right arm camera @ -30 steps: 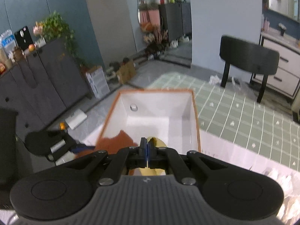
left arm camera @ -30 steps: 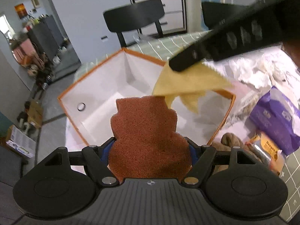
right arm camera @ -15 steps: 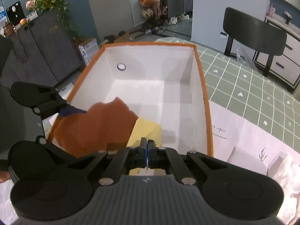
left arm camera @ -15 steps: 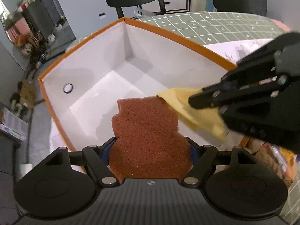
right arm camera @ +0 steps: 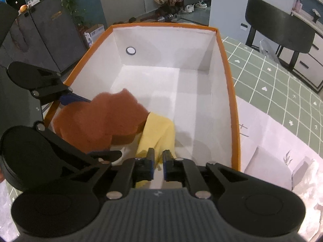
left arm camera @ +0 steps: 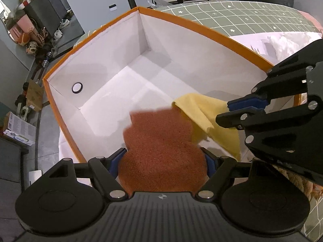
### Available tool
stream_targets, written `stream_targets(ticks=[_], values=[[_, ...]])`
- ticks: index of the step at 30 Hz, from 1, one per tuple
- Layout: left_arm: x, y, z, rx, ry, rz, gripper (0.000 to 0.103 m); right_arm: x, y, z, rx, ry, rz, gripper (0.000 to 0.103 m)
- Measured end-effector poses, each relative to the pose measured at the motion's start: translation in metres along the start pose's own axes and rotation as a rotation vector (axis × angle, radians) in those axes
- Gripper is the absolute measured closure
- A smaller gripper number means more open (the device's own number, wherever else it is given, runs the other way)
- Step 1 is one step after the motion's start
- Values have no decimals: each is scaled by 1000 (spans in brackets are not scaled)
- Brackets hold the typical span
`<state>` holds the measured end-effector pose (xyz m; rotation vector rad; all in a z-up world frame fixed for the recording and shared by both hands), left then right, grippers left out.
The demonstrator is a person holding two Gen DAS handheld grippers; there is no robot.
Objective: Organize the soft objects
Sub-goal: 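Carry the sponge and yellow cloth into the orange box and release both, then grasp the brown twisted towel with the left tool while the right tool reaches the tissue bags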
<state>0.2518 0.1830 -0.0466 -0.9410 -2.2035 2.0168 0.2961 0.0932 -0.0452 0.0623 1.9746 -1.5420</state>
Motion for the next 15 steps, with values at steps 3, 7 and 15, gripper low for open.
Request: stream_targets(ticks=[3, 7, 15], values=[[-2, -8, -2, -10, -6, 23, 8, -3, -6, 1, 13, -1, 19, 90], [-4, -19, -5, -11, -17, 56, 6, -4, -17, 2, 27, 2, 47, 85], [1, -52, -5, -1, -57, 133, 7, 2, -46, 2, 37, 3, 82, 81]])
Point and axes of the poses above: each gripper's, at about its wrist camera, not at the fingertips, and y roughly the way its jaws point, z to its right, x to its underside, the point moved 5 cm from there along y, roughly the way its jaws point, and after that the axes turned 1 degree about y, right-handed, at the moved point
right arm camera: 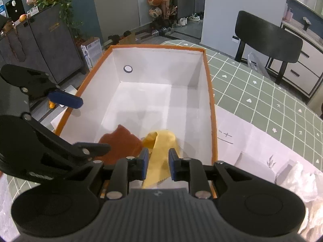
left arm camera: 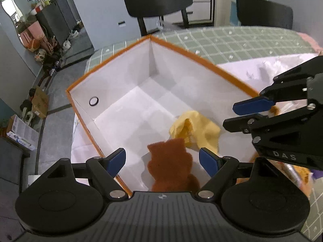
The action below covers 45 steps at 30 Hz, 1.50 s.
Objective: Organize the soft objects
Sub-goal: 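Grasp the brown twisted towel with the left tool while the right tool reaches the tissue bags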
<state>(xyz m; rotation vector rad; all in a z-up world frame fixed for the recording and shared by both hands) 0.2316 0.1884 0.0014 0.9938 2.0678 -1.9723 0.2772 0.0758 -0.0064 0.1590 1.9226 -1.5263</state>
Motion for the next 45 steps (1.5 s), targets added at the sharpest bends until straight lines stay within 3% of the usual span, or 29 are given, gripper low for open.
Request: stream_targets(ticks=[8, 13, 21, 30, 35, 37, 41, 45], values=[[13, -43, 23, 37, 12, 99, 7, 8, -36, -1, -12, 15, 44, 78], [34, -64, 44, 76, 30, 151, 7, 32, -58, -10, -53, 2, 54, 76], [90, -75, 85, 206, 13, 207, 7, 114, -84, -16, -144, 33, 25, 75], [132, -34, 119, 318, -125, 179, 7, 211, -110, -4, -193, 97, -13, 74], [147, -9, 139, 277, -120, 130, 7, 250, -117, 13, -163, 133, -47, 73], [151, -6, 144, 297, -132, 124, 7, 261, -119, 20, -157, 145, -59, 72], [157, -5, 145, 293, -170, 135, 7, 280, -124, 35, -137, 168, -68, 70], [150, -15, 140, 233, -196, 179, 7, 294, -131, 53, -127, 199, -68, 69]])
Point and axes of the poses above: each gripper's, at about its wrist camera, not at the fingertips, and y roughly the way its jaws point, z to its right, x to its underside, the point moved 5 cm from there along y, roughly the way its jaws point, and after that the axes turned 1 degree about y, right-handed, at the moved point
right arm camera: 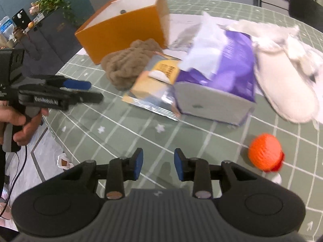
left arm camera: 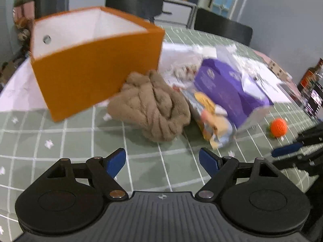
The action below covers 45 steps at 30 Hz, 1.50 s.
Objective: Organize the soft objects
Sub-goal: 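Grasp the brown twisted towel with the left tool while the right tool reaches the tissue bags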
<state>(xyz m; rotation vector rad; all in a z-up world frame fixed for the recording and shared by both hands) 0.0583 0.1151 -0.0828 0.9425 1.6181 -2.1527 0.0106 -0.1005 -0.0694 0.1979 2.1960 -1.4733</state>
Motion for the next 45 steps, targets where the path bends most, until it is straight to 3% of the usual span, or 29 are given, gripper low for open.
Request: stream_targets(ticks=[4, 8, 15, 23, 27, 29, 38, 42, 45], values=[[-22, -13, 3, -52, -4, 104, 7, 8, -12, 20, 13, 29, 6, 67], [-42, -11, 11, -32, 46, 169, 4, 14, -26, 36, 30, 60, 27, 65], [-45, 48, 9, -116, 127, 54, 4, 20, -41, 46, 22, 85, 48, 64], [-34, 79, 6, -125, 127, -17, 0, 19, -46, 58, 35, 95, 52, 63], [-28, 74, 6, -105, 124, 1, 19, 13, -51, 74, 79, 118, 61, 57], [-24, 67, 2, -91, 114, 7, 23, 11, -53, 85, 121, 127, 65, 56], [-4, 41, -21, -40, 71, -2, 23, 4, -46, 153, 272, 184, 46, 55], [-1, 37, -25, -39, 69, -14, 23, -15, -38, 193, 307, 195, 44, 40], [-5, 40, -27, -33, 49, -22, 23, -39, -30, 218, 346, 178, 46, 40]])
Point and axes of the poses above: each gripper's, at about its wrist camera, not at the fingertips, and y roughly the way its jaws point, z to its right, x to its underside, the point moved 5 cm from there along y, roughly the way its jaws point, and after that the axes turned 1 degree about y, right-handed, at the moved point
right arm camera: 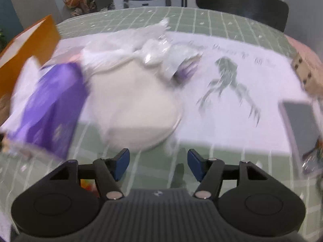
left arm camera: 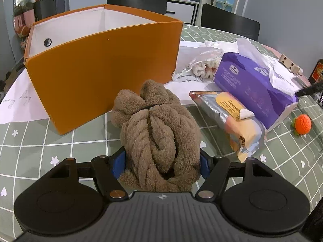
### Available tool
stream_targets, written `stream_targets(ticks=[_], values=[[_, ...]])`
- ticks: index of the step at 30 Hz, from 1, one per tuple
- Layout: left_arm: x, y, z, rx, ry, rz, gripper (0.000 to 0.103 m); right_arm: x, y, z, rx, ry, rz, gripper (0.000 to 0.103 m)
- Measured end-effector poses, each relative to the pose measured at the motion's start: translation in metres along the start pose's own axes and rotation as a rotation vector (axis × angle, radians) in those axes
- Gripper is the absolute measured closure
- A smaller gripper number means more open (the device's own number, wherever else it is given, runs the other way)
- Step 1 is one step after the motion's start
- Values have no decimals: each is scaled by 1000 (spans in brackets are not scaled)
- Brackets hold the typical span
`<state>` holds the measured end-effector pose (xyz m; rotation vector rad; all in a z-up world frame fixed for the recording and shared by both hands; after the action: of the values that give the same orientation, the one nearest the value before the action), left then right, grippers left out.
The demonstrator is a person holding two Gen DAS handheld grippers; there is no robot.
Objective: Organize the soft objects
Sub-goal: 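Grasp the brown twisted towel with the left tool while the right tool reaches the tissue bags, then grasp the tied plastic bag of white tissue with the right tool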
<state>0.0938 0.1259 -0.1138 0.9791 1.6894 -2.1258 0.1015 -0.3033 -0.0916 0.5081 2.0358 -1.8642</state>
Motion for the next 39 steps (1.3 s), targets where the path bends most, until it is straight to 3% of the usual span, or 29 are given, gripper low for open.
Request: stream_targets(ticks=[3, 6, 12, 20, 25, 35, 39], values=[[0, 1, 1, -5, 1, -2, 22, -32, 15, 7, 28, -48, 24, 37], [1, 2, 0, -1, 4, -2, 22, -66, 27, 13, 37, -91, 69, 27], [-1, 2, 0, -4, 5, -17, 21, -116, 49, 9, 21, -167, 103, 23], [-1, 4, 2, -18, 3, -25, 18, -134, 77, -1, 31, -322, 84, 22], [0, 5, 5, -36, 22, -33, 18, -141, 89, 3, 36, -345, 94, 12], [-2, 8, 7, -53, 25, -51, 18, -145, 99, -5, 240, -626, 60, 3], [-2, 9, 7, -59, 22, -52, 17, -151, 102, -10, 238, -696, 60, 3]])
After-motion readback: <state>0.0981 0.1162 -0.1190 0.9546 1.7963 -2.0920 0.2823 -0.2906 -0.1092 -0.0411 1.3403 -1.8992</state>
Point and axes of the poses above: each gripper's, at about its wrist camera, not at the fingertips, and y roughly the way its jaws point, z to its right, x to its underside, the point moved 5 cm from there along y, roughly the way its jaws point, and after that the axes turned 1 degree about y, right-handed, at the moved point
